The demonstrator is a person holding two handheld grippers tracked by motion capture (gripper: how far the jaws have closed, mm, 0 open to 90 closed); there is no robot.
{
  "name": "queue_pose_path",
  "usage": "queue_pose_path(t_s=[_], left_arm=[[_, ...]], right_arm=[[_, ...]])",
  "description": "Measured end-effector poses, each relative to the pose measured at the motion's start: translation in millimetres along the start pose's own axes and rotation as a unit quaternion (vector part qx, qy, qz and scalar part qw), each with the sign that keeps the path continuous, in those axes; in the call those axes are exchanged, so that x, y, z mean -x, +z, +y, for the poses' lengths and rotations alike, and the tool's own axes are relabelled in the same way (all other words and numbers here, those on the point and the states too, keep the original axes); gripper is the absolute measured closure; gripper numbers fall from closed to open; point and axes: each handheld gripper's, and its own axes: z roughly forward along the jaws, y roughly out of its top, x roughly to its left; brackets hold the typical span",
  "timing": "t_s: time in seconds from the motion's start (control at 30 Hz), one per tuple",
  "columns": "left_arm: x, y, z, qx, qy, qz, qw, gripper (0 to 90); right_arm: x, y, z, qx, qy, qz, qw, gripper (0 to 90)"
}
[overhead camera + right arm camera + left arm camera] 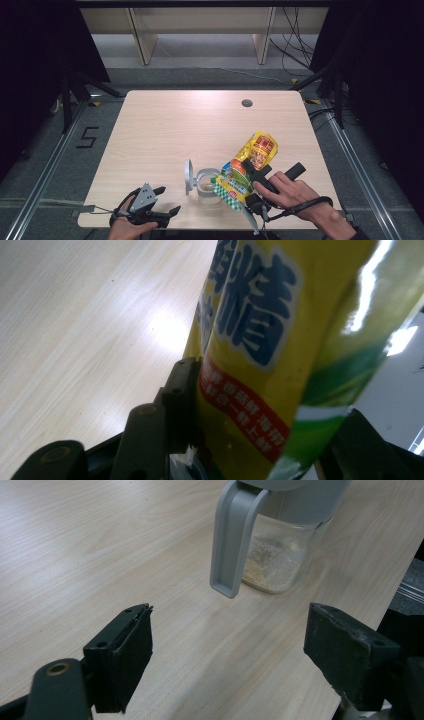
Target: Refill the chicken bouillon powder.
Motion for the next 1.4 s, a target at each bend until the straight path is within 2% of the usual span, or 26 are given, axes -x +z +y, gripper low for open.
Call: queue_pose_path(t_s=[0.03, 0.2, 0.3, 0.37, 0.43, 0.47, 0.6, 0.63, 0.7, 0.73, 0.77, 0.83, 0.9, 0.97, 1.07, 1.2, 1.4], left_arm=[[-0.1, 0.0, 0.0, -0.001, 0.0, 0.0, 1.0, 18.9], [0.1, 0.0, -0.1, 0.0, 0.0, 0.0, 1.0, 18.9], [0.0, 0.0, -0.1, 0.0, 0.0, 0.0, 1.0, 18.9], [0.1, 0.0, 0.0, 0.0, 0.0, 0.0, 1.0, 18.9], [0.0, 0.1, -0.1, 0.0, 0.0, 0.0, 1.0, 18.9], [-0.2, 0.1, 0.0, -0.001, 0.0, -0.001, 1.0, 18.9], [-0.4, 0.2, 0.1, -0.003, 0.0, -0.001, 1.0, 18.9], [-0.7, -0.2, 0.3, -0.004, 0.005, -0.002, 1.0, 18.9], [-0.9, -0.5, 0.2, -0.007, 0.005, 0.001, 1.0, 18.9], [-0.3, 0.2, 0.1, -0.002, 0.0, -0.002, 1.0, 18.9], [-0.5, 0.1, 0.1, -0.003, 0.002, -0.002, 1.0, 18.9], [-2.3, -0.4, 0.8, -0.006, 0.018, -0.002, 0.9998, 18.9], [-2.2, -0.1, 0.5, -0.003, 0.018, -0.001, 0.9998, 18.9], [-0.5, -0.1, 0.1, -0.004, 0.002, -0.001, 1.0, 18.9], [-0.1, 0.1, -0.1, -0.001, 0.0, -0.001, 1.0, 18.9], [0.1, 0.1, -0.1, 0.0, 0.0, 0.0, 1.0, 18.9], [0.0, 0.1, -0.1, 0.0, 0.0, 0.0, 1.0, 18.9]], right_arm=[[0.7, 0.0, -0.4, 0.002, -0.008, -0.004, 1.0, 57.0], [1.8, 0.0, 0.0, 0.001, -0.012, -0.003, 0.9999, 57.0], [1.0, 0.0, 0.5, -0.001, -0.002, 0.0, 1.0, 57.1], [1.8, 0.5, 0.2, 0.0, -0.011, -0.003, 0.9999, 57.0], [1.0, 0.6, -0.1, -0.001, -0.005, -0.002, 1.0, 57.0], [1.7, 0.8, -0.5, 0.0, -0.011, -0.003, 0.9999, 57.1], [1.0, 0.4, -0.4, -0.002, -0.007, -0.003, 1.0, 57.1], [1.6, 0.5, -0.7, 0.0, -0.015, -0.005, 0.9999, 57.1], [1.7, 0.5, -0.5, 0.0, -0.015, -0.004, 0.9999, 57.1], [1.8, 0.5, -0.6, 0.0, -0.016, -0.004, 0.9999, 57.1], [1.8, 0.6, -0.5, -0.001, -0.015, -0.003, 0.9999, 57.1], [1.1, 0.6, -0.4, -0.002, -0.01, -0.002, 0.9999, 57.1], [1.9, 0.6, -0.7, 0.0, -0.018, -0.005, 0.9998, 57.1], [1.5, 0.2, -0.5, -0.001, -0.011, -0.002, 0.9999, 57.1], [1.7, -0.1, -0.5, -0.002, -0.012, -0.003, 0.9999, 57.1], [3.2, -0.2, -1.4, 0.001, -0.025, -0.005, 0.9997, 57.2], [2.4, -0.3, -1.6, -0.002, -0.021, -0.004, 0.9998, 57.3]])
